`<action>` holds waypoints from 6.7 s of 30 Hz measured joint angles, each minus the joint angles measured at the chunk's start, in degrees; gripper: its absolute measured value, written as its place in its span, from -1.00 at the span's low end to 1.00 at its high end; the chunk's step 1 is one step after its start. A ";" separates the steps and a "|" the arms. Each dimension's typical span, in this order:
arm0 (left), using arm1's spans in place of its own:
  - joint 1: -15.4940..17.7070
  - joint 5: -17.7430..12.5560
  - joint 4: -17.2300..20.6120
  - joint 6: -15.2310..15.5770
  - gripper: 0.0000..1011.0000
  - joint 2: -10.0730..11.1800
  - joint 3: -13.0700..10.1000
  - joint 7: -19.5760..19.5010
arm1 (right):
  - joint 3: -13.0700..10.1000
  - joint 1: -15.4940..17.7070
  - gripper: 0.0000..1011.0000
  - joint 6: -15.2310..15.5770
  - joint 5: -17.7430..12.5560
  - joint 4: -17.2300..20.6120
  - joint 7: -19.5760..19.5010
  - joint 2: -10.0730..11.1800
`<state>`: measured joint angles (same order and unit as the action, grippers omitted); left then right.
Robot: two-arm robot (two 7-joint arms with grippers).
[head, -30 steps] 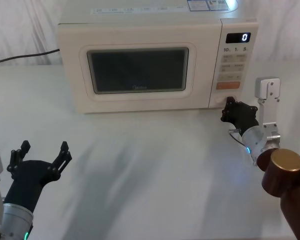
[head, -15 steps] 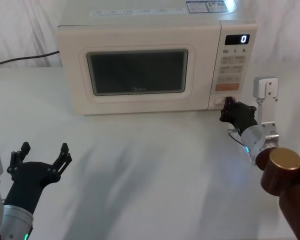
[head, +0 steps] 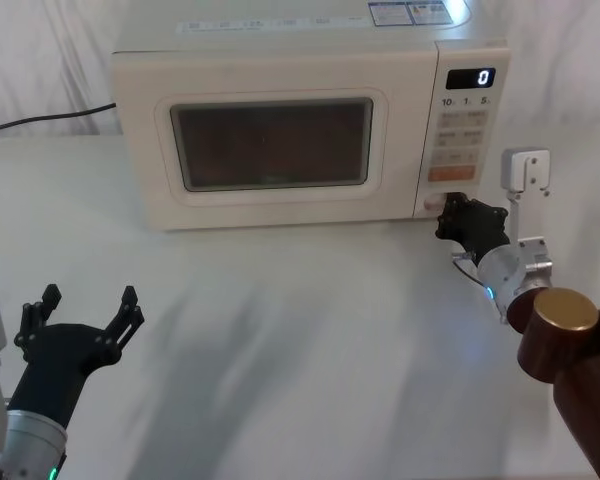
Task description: Press the button to open the microwave door with one hand; close the microwave door with the other hand.
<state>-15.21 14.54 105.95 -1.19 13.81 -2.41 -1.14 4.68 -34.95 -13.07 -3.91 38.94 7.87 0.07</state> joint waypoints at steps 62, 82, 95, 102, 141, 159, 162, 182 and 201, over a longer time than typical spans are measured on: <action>0.00 0.00 0.00 0.00 0.98 -0.01 0.00 0.00 | 2.42 25.20 -1.00 3.81 1.59 34.20 -4.01 -0.18; 0.00 0.00 0.00 0.00 0.98 0.00 0.00 0.00 | -0.09 27.90 -1.00 -1.48 2.00 34.75 -6.95 -3.10; 0.00 0.00 0.00 0.00 0.98 0.00 0.00 0.00 | -1.90 28.61 -1.00 -1.36 3.24 35.87 -8.81 -4.49; 0.00 0.00 0.00 0.00 0.98 0.00 0.00 0.00 | -2.73 28.91 -1.00 -1.96 3.72 36.25 -9.09 -4.98; 0.00 0.00 0.00 0.00 0.98 0.00 0.00 0.00 | -2.87 28.90 0.38 -2.39 3.81 36.19 -8.97 -5.04; 0.00 0.00 0.00 0.00 0.34 0.00 0.00 0.00 | -2.87 28.90 0.98 -2.36 3.82 36.19 -8.97 -5.04; 0.00 0.00 0.00 0.00 0.08 0.00 0.00 0.00 | -2.87 28.90 0.98 -2.36 3.81 36.19 -8.97 -5.04; 0.45 -0.46 0.52 -0.05 -1.00 -0.69 0.48 -0.69 | -2.87 28.90 0.98 -2.36 3.81 36.19 -8.97 -5.04; 6.25 -2.04 1.78 3.24 -1.00 -1.59 0.27 -5.74 | -2.87 28.90 0.98 -2.36 3.81 36.19 -8.97 -5.04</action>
<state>-8.96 12.50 107.73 2.04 12.22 -2.15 -6.88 1.81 -6.05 -15.43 -0.10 75.13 -1.10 -4.97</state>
